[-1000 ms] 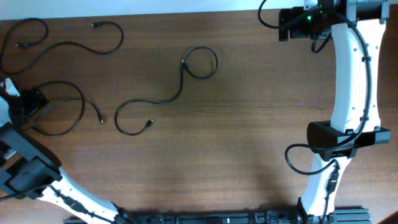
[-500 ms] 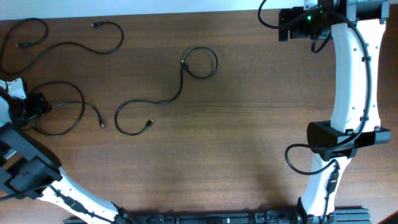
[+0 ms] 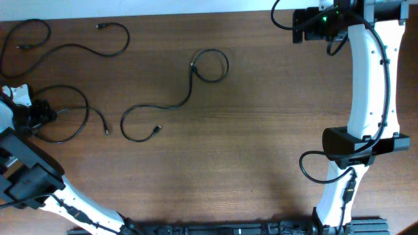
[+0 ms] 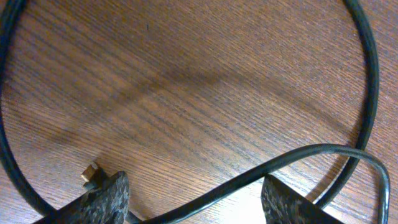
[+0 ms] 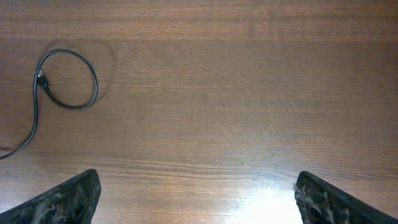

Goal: Untangle cables

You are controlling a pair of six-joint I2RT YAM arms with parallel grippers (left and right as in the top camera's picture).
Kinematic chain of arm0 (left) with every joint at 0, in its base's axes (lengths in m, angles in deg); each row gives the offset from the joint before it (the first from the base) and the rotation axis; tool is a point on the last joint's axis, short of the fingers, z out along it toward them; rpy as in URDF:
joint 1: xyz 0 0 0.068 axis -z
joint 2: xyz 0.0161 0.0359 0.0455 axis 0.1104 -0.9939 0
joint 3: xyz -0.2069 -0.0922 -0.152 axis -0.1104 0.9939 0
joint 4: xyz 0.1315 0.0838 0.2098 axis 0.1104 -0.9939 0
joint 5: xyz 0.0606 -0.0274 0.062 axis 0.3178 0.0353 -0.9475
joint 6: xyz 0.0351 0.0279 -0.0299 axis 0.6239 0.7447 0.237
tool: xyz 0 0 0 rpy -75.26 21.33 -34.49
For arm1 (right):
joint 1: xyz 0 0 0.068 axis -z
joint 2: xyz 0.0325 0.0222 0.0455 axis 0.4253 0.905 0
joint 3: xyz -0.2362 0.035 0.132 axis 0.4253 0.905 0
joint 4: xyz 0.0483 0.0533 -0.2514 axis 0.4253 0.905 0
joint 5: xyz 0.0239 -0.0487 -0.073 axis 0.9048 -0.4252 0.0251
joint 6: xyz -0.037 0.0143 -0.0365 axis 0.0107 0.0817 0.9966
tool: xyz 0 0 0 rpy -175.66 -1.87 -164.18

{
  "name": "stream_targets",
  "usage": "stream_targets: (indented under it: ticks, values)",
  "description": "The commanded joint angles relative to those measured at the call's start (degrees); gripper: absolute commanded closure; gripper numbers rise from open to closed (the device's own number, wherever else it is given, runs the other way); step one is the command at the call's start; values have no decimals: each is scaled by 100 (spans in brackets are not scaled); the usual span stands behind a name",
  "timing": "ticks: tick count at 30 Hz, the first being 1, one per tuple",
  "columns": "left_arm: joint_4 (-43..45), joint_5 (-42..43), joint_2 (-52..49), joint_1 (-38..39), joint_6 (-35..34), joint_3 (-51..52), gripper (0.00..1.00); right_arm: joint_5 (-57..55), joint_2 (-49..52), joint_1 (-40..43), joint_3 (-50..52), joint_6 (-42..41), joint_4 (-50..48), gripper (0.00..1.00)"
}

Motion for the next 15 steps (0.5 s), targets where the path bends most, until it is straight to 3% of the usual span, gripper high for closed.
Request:
stream_targets:
  ticks: [1,7,9,13,15]
  values:
    - [138,81,107,2,50,232,32,9,28,0,4,44,31,2]
    - [496,72,107,2,48,721,35,9,28,0,4,44,31,3]
    - [590,55,107,0,48,802,46,11,28,0,4,44,31,3]
    - [654,55,107,0,48,807,86,11,28,0,4,44,31,2]
    - [695,-9,107,-4,28,807,93,9,28,0,4,44,31,3]
